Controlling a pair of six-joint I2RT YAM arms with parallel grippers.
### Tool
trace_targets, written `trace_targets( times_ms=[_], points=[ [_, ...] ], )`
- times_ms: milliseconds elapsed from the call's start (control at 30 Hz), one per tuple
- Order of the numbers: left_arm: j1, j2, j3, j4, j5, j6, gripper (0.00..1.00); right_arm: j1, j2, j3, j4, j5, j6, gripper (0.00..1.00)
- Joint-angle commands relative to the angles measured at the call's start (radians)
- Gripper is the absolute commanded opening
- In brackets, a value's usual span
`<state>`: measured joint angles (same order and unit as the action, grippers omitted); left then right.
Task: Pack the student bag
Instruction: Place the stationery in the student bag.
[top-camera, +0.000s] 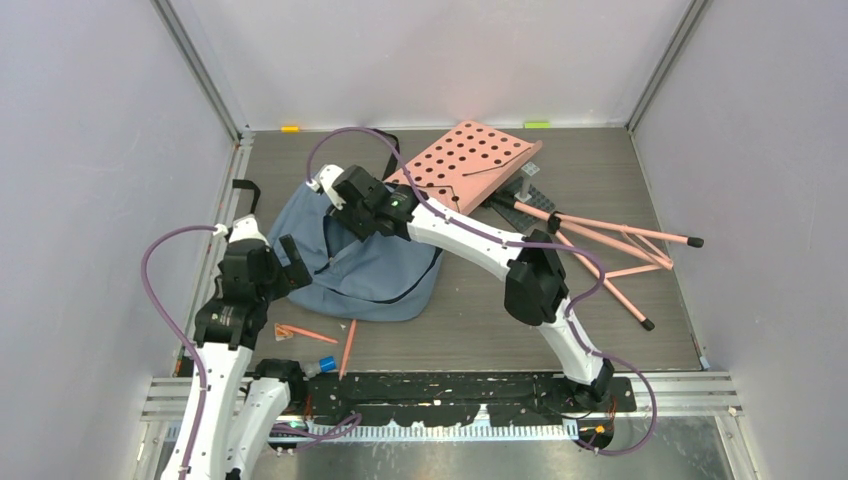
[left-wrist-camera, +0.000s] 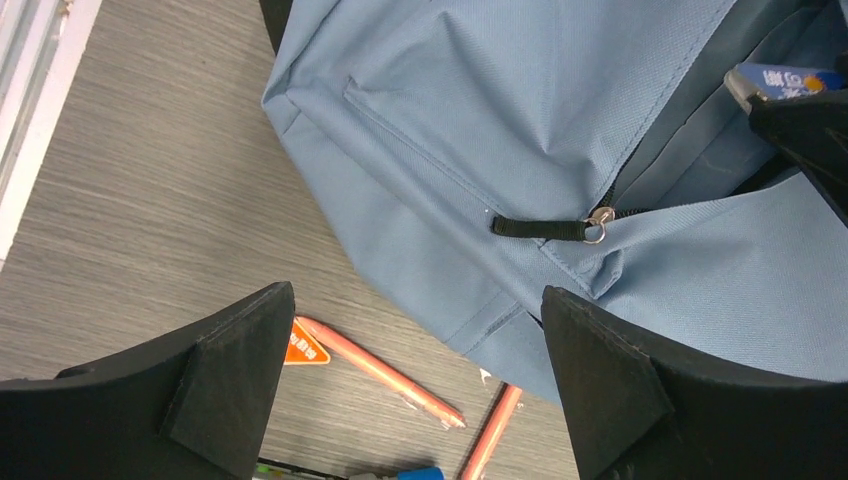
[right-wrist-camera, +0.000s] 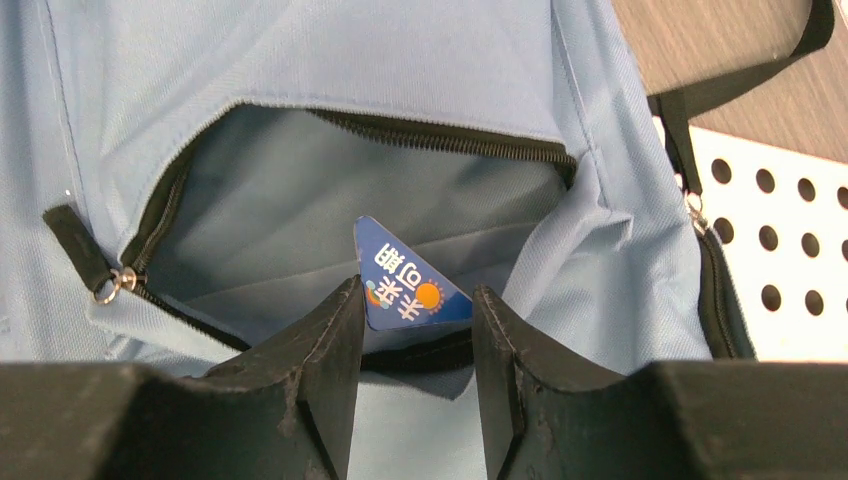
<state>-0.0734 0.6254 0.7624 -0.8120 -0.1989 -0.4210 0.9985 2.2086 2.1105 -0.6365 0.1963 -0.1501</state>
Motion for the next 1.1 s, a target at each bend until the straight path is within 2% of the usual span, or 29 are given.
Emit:
trace_targets(
  times_ms=[0, 200, 300, 533, 633, 767, 867, 1067],
  points=[
    [0.004, 0.002, 0.019, -0.044, -0.005, -0.075, 0.97, -0.007, 0.010, 0.080, 0.034, 0.027, -0.035, 0.54],
    [0.004, 0.017, -0.004, -0.114, 0.017, -0.261, 0.97, -0.010, -0.021, 0.047, 0.060, 0.027, -0.039, 0.72],
    [0.006, 0.038, -0.020, -0.137, -0.001, -0.344, 0.97, -0.012, -0.071, 0.017, 0.089, 0.023, -0.021, 0.75],
    [0.006, 0.141, -0.107, -0.148, 0.012, -0.483, 0.97, -0.012, -0.224, -0.085, 0.159, 0.023, 0.003, 0.75],
    [0.005, 0.168, -0.119, -0.162, -0.025, -0.544, 0.90, -0.014, -0.291, -0.131, 0.185, 0.039, 0.017, 0.75],
    [0.006, 0.159, -0.161, -0.201, -0.077, -0.631, 0.75, -0.015, -0.349, -0.183, 0.215, 0.051, 0.025, 0.75],
    [0.005, 0.139, -0.204, -0.221, -0.091, -0.696, 0.69, -0.019, -0.379, -0.217, 0.243, 0.063, 0.010, 0.75],
    [0.005, 0.161, -0.216, -0.212, -0.103, -0.708, 0.59, -0.037, -0.395, -0.234, 0.253, 0.094, 0.006, 0.75]
  ],
)
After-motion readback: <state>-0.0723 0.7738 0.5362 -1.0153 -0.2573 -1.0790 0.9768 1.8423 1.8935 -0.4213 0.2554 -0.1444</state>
